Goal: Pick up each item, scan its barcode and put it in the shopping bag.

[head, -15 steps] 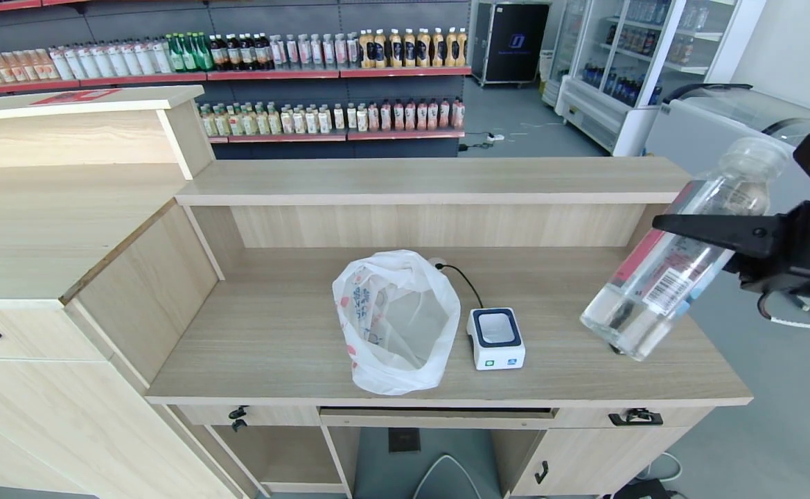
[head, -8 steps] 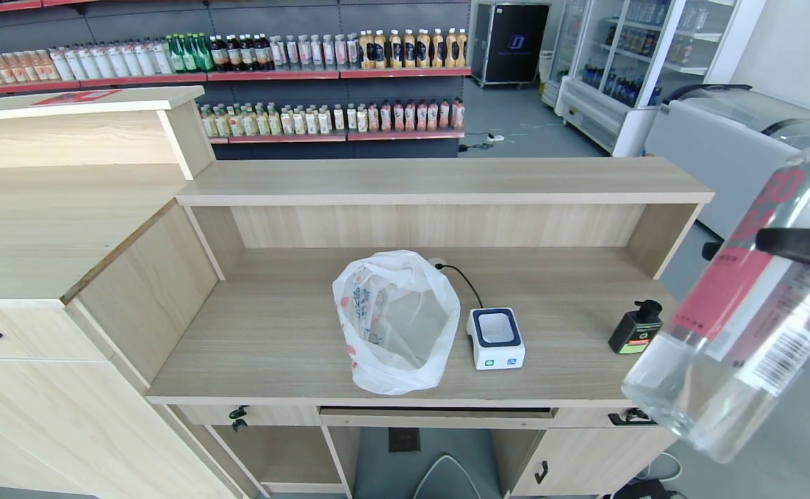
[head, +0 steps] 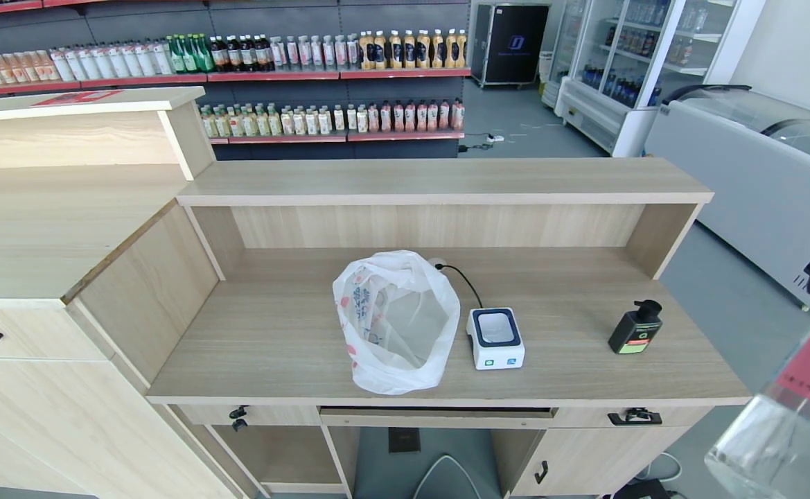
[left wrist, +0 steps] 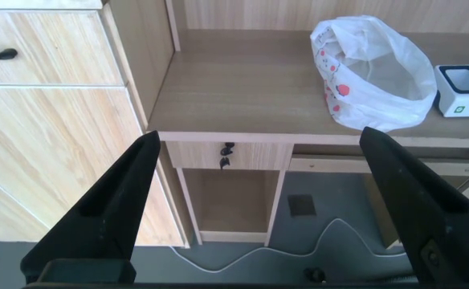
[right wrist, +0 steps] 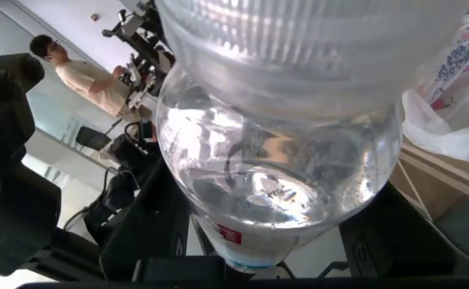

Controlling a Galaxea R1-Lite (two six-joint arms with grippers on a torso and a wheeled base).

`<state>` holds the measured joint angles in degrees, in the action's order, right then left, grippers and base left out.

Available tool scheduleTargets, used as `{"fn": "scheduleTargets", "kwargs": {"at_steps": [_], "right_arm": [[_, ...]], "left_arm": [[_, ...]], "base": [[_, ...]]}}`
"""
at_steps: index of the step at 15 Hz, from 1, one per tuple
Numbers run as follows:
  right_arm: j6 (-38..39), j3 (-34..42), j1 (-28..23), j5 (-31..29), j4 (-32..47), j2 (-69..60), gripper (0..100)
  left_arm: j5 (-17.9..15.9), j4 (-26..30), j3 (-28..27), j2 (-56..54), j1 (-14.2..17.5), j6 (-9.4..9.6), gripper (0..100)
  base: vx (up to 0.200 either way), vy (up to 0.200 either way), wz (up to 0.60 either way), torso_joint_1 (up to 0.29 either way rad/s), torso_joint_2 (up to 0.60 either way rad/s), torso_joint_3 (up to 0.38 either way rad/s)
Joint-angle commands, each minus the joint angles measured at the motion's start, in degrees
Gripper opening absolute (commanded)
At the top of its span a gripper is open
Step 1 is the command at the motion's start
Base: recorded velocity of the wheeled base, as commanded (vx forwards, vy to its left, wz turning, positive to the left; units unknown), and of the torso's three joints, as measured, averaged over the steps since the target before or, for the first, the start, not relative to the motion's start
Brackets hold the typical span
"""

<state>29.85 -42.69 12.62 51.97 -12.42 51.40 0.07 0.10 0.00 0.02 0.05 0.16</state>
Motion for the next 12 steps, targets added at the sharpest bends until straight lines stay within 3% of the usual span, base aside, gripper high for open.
{"fn": "scheduleTargets", "kwargs": {"at_steps": [1,12], "right_arm": [[0.03,0.50,-0.31,-0.03,0.56,-1.39,0],[-0.15,2.09,-0.84,-0.20,1.79,-2.79,0]], "left_arm": [[0.01,-0.01,0.00,-0.02,0.04,0.02,100],[0.01,-0.01,0.00,-0.02,0.04,0.02,100]], "base": [[0.000,0.000,0.00,0.000,0.00,0.000],[0.000,0.000,0.00,0.000,0.00,0.000]]}}
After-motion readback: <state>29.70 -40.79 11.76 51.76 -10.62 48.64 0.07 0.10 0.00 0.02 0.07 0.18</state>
